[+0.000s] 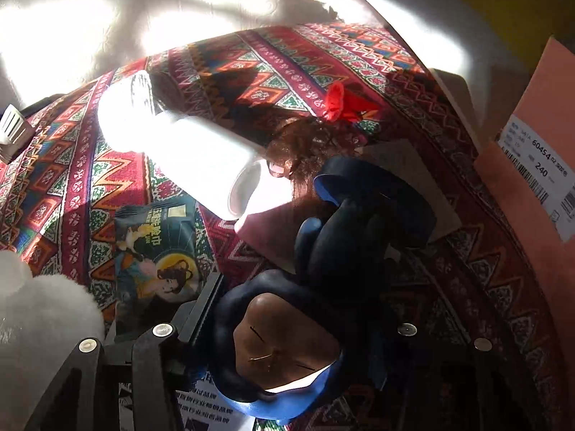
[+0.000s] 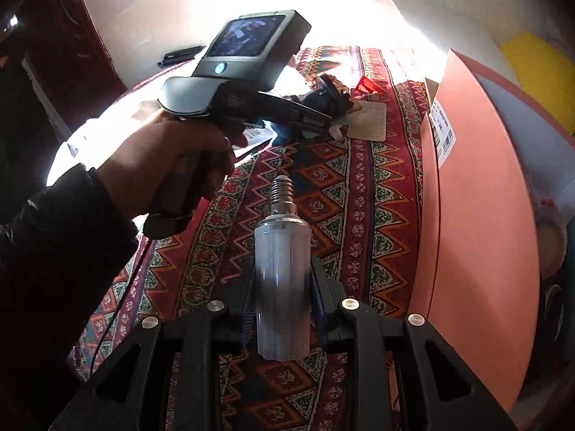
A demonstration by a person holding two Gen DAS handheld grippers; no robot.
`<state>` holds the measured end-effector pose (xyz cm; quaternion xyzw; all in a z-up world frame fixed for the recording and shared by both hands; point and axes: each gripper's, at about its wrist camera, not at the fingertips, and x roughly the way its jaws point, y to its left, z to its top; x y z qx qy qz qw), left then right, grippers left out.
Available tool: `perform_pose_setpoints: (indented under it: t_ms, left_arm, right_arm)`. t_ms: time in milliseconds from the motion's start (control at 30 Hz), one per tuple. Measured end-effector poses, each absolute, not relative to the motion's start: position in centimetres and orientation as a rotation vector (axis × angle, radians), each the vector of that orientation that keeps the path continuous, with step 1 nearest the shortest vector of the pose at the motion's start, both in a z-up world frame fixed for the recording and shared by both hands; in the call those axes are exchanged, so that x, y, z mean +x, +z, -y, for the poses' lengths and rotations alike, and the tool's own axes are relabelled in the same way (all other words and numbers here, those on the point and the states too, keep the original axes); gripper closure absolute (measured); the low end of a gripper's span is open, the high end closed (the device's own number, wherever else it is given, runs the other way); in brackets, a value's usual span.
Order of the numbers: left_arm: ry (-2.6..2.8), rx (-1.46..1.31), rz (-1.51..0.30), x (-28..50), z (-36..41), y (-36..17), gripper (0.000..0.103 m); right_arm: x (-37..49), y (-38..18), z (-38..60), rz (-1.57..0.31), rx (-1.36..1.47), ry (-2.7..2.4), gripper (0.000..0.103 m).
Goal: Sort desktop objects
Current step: 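Grasp blue doll figure with left tool while right tool grasps metal bulb part, then carry doll and metal part into the orange box and open both tools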
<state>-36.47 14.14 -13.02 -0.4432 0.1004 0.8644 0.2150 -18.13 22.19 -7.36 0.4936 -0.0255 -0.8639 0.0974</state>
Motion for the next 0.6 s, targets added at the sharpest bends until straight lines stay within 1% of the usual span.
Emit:
perform_pose_setpoints:
  t_ms: [67,200,367,600]
  left_arm:
    - [2.418,-1.200,-0.239,-34.0,-12.8,-12.3,0.047]
    - [2.466,-1.139,-0.048,-29.0,-8.4,-9.7,0.047]
    - [2.522,-1.032,0.072,-22.3,-4.4,-5.9,0.047]
    - [2.600,-0.913,0.072,-15.3,-1.1,-0.8,0.047]
  right_arm:
    - [-18.2,-7.3,-22.4,0.085,1.455,-2.561,0.074]
    - [-17.7,-6.2,-22.4,0.110,1.409,-2.584,0.074]
    - [-16.1,-4.5,-21.8,0.120,1.339,-2.616,0.074]
    - [-14.2,-1.3,-20.0,0.120,1.217,-2.641,0.074]
